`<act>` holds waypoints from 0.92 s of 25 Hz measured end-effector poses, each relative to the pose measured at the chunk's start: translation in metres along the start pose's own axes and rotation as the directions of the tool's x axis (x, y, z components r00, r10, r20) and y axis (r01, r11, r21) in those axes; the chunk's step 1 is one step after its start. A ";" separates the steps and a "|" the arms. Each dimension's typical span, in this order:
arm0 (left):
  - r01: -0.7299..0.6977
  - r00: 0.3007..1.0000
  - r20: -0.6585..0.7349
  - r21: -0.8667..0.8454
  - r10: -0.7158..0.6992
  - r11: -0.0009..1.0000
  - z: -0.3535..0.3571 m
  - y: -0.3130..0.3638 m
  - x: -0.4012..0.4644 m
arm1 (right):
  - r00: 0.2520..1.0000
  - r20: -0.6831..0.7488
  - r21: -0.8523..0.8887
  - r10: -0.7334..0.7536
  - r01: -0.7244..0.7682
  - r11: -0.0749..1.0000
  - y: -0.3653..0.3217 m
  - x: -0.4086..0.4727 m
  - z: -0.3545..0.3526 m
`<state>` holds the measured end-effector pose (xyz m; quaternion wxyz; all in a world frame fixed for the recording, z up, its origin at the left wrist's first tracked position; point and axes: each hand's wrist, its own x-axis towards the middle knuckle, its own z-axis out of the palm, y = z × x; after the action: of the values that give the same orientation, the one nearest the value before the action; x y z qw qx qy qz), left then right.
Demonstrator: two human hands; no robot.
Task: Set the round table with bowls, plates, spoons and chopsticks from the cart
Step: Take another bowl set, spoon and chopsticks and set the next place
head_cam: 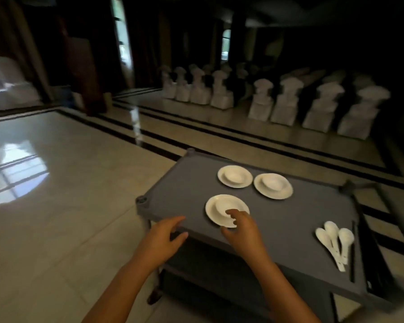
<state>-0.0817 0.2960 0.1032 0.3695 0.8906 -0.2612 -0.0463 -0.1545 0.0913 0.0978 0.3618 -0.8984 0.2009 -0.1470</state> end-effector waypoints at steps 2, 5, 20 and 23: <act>-0.053 0.996 0.073 -0.022 0.055 0.998 0.014 0.004 0.027 | 0.995 -0.062 0.004 0.076 -0.076 0.997 0.015 0.006 -0.006; -0.097 0.979 0.172 -0.068 0.108 0.993 0.041 0.017 0.056 | 0.977 -0.124 0.023 0.174 -0.173 0.985 0.040 0.013 -0.019; 0.180 0.917 0.392 -0.247 -0.072 0.952 0.253 0.103 0.210 | 0.807 -0.229 0.160 0.545 -0.521 0.839 0.263 0.051 -0.127; 0.408 0.864 0.455 -0.379 -0.217 0.831 0.285 0.110 0.237 | 0.759 -0.268 0.112 0.594 -0.588 0.801 0.291 0.052 -0.137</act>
<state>-0.0039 -0.0679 -0.0011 0.4980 0.7793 -0.1587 -0.3457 -0.2392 -0.2047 -0.0072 0.3656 -0.7538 0.5229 -0.1574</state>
